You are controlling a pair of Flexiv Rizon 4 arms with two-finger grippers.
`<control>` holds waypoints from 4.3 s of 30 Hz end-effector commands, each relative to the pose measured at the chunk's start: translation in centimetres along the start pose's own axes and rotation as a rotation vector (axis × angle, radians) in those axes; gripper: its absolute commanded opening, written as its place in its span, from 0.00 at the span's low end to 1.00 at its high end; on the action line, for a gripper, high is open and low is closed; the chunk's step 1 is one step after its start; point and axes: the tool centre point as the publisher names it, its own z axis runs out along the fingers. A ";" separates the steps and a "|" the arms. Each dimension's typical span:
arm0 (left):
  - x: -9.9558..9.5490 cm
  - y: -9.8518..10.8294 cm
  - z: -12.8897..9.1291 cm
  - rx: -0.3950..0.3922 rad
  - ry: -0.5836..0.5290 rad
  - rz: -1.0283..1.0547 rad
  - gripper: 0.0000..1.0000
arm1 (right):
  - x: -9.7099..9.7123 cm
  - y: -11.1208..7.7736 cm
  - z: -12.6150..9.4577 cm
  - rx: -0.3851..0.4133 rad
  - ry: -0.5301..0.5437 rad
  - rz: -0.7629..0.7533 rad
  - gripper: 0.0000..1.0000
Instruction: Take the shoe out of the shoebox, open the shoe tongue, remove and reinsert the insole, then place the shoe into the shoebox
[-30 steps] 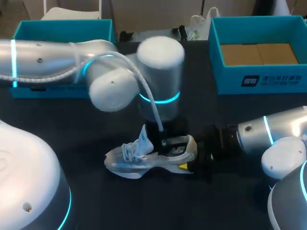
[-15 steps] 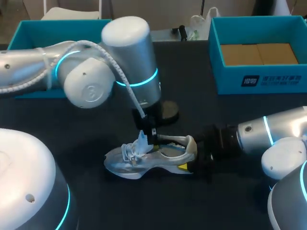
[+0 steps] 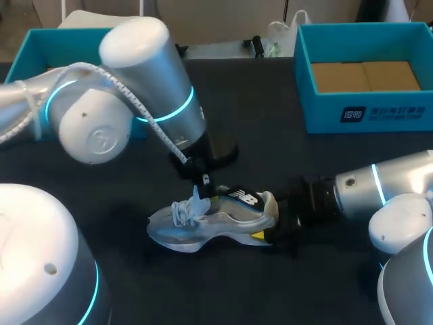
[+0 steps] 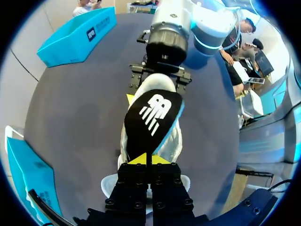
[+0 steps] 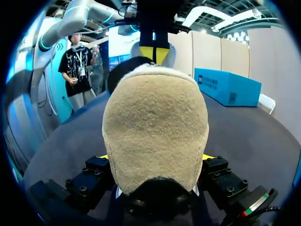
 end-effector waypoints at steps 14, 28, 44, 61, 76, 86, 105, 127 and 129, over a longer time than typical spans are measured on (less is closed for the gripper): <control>0.3 -3.2 0.7 0.024 -0.048 -0.012 0.00 | 0.1 0.2 0.0 0.006 -0.001 0.000 0.00; 1.2 -4.7 1.1 -0.027 -0.148 0.012 0.74 | 0.1 0.2 0.0 0.006 -0.001 0.000 0.00; 3.4 -5.1 0.1 -0.033 -0.360 0.019 0.82 | 0.1 0.2 0.0 0.006 -0.001 0.000 0.00; 4.0 -5.6 2.5 -0.099 -0.554 -0.030 0.54 | 0.1 0.2 0.0 0.006 -0.001 0.000 0.00; 3.5 -5.5 3.5 -0.105 -0.688 -0.110 0.48 | 0.1 0.2 0.0 0.006 -0.001 0.000 0.00; 2.2 -5.4 4.0 -0.118 -0.728 -0.147 0.49 | 0.1 0.2 0.0 0.006 -0.001 0.000 0.00; 1.1 -5.1 3.2 -0.099 -0.720 -0.155 0.13 | 0.1 0.2 0.0 0.006 -0.001 0.000 0.00; 1.6 -5.6 2.7 -0.028 -0.647 -0.028 0.35 | 0.1 0.2 0.0 0.006 -0.001 0.000 0.00; 1.7 -5.5 2.9 -0.029 -0.656 -0.020 0.34 | 0.1 0.2 0.0 0.006 -0.001 0.000 0.00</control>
